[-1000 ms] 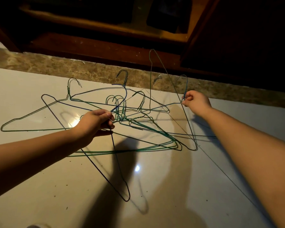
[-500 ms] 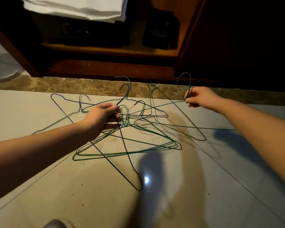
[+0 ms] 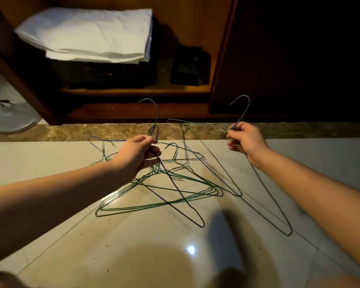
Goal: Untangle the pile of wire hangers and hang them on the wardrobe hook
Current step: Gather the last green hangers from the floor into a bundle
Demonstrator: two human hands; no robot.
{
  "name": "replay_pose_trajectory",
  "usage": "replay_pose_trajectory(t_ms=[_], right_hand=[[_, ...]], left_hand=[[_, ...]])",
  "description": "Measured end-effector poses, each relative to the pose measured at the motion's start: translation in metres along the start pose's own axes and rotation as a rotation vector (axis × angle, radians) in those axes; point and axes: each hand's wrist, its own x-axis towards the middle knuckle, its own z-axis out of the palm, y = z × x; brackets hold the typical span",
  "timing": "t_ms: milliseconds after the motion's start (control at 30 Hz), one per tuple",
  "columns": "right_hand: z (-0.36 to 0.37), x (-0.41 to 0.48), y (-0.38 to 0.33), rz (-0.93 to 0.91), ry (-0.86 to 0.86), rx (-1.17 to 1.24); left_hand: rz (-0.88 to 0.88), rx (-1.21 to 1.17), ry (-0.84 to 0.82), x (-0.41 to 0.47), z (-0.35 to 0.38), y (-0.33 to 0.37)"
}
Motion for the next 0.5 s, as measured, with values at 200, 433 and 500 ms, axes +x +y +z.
replay_pose_trajectory(t_ms=[200,433,500], right_hand=[[0.065,-0.021,0.02,-0.139,-0.02,-0.221],[0.103,-0.036,0.023,-0.249,-0.145,-0.219],[0.106,-0.037,0.027,-0.254,-0.171,-0.183]], left_hand=[[-0.061,-0.033,-0.041,-0.003,0.015,-0.014],[-0.088,-0.057,-0.152,-0.003,0.034,-0.035],[-0.084,-0.072,-0.158,-0.002,0.033,-0.04]])
